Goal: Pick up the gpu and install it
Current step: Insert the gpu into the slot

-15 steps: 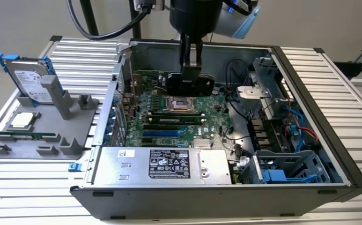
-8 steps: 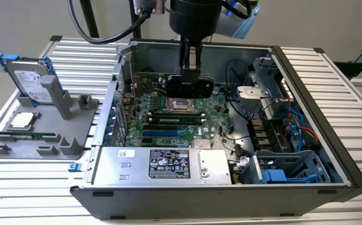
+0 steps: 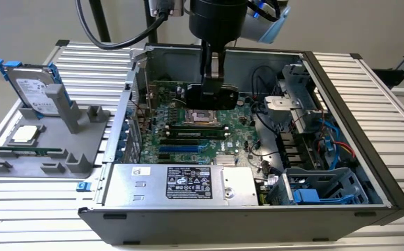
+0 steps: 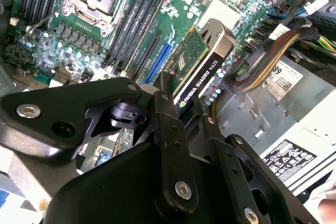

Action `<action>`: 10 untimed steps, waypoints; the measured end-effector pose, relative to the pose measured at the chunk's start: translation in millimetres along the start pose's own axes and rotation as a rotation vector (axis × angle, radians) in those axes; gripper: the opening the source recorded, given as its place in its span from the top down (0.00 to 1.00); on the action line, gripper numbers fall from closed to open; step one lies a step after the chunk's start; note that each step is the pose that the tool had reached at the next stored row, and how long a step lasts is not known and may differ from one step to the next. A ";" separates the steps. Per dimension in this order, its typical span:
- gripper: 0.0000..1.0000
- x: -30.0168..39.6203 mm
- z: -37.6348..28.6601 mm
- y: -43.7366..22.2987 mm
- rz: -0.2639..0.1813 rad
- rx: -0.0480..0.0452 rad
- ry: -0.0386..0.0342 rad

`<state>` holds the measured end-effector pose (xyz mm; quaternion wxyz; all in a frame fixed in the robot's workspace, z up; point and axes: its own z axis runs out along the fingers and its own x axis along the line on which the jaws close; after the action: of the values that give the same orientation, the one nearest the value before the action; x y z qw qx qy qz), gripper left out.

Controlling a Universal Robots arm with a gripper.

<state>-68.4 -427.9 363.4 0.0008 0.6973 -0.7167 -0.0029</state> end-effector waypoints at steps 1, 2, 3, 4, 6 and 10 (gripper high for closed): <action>1.00 0.0 0.0 0.0 0.000 0.0000 0.0000; 1.00 0.0 0.3 0.0 0.000 0.0000 -0.0001; 1.00 0.0 0.7 0.0 0.000 0.0002 -0.0003; 1.00 0.0 1.1 0.0 0.000 0.0000 0.0000; 1.00 -0.1 1.9 0.0 0.000 0.0001 0.0005; 1.00 -0.1 3.4 0.0 0.000 0.0000 0.0012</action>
<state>-68.4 -427.8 360.0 0.0012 0.6973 -0.7167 -0.0025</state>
